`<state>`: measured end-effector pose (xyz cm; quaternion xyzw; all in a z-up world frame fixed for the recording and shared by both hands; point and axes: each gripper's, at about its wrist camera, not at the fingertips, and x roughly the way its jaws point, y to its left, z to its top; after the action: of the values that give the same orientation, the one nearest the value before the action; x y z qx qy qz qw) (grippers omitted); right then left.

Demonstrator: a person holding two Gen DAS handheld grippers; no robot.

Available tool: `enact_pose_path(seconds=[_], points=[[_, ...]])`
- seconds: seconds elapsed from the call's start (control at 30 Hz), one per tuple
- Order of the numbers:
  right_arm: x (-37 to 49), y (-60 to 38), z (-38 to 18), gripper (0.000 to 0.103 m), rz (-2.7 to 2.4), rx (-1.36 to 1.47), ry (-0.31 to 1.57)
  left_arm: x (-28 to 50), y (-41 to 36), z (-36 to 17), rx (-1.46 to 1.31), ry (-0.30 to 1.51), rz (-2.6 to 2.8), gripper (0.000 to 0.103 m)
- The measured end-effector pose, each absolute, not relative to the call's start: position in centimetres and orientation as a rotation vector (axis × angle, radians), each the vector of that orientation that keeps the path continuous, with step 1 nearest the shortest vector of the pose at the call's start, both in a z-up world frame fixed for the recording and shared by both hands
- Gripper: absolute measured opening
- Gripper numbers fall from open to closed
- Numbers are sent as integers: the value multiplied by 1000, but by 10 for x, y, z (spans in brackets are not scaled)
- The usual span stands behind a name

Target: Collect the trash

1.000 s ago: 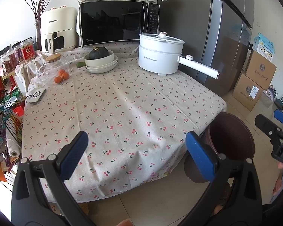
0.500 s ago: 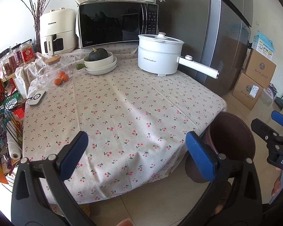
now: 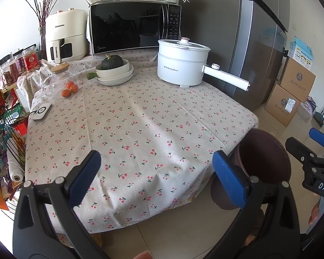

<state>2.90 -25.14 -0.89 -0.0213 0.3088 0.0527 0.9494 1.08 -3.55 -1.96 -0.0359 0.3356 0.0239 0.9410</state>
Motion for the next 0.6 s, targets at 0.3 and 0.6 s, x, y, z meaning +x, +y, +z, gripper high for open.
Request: enact_pose_path(seconds=[0.3, 0.6], points=[[29, -252, -9, 103, 105, -44, 627, 10, -37, -19, -68, 681, 51, 103], [30, -256, -8, 103, 99, -39, 618, 9, -39, -18, -56, 674, 54, 103]])
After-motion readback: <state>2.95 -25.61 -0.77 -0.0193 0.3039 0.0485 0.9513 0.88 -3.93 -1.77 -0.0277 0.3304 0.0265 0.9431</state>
